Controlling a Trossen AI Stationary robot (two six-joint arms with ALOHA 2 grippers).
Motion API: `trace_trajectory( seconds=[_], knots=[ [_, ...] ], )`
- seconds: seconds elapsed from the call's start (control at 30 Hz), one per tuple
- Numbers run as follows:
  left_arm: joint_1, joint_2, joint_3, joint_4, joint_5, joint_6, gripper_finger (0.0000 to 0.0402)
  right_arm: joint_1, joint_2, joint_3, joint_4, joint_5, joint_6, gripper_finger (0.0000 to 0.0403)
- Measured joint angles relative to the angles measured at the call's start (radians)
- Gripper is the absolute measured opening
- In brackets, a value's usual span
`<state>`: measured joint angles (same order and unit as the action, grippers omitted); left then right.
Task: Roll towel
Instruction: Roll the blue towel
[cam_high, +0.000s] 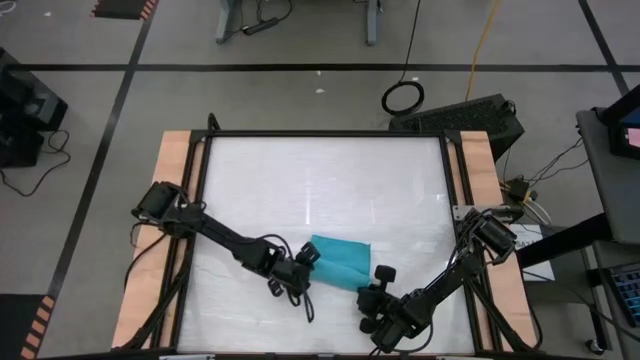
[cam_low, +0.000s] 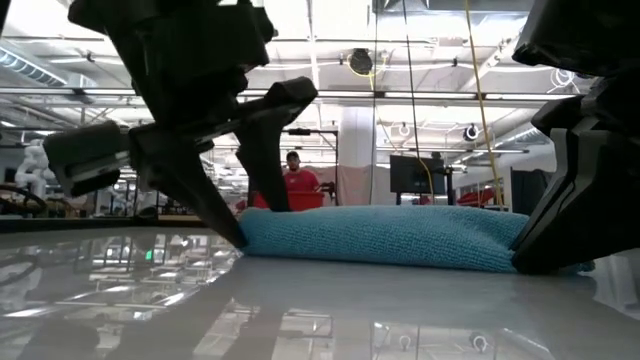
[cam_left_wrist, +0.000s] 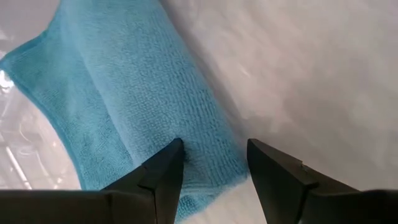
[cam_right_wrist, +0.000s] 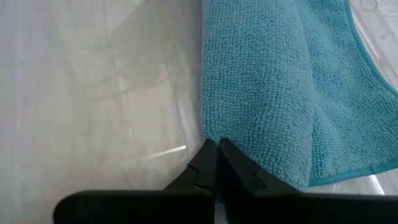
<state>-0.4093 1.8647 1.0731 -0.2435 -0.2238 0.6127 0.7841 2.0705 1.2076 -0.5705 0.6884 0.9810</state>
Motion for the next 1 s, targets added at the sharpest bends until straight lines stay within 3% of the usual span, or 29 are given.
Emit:
trace_trajectory(
  seconds=[0.27, 0.37, 0.5, 0.6, 1.0],
  knots=[
    [0.033, 0.045, 0.004, 0.014, 0.025, -0.005, 0.0174, 0.000, -0.005, 0.000, 0.015, -0.005, 0.003, 0.0004],
    [0.049, 0.047, 0.004, 0.027, 0.061, -0.023, 0.0132, 0.000, -0.017, -0.001, 0.018, -0.015, 0.003, 0.0004],
    [0.069, 0.043, 0.007, 0.025, 0.132, -0.037, 0.0029, -0.001, -0.045, -0.003, 0.019, -0.049, 0.012, 0.0004],
    [0.088, 0.042, 0.007, 0.031, 0.194, -0.096, 0.0016, 0.000, -0.080, -0.005, 0.019, -0.080, 0.053, 0.0004],
    [0.236, -0.013, 0.006, 0.078, 0.797, -0.516, 0.0010, -0.030, -0.279, -0.002, 0.074, -0.253, 0.111, 0.0004]
  ],
)
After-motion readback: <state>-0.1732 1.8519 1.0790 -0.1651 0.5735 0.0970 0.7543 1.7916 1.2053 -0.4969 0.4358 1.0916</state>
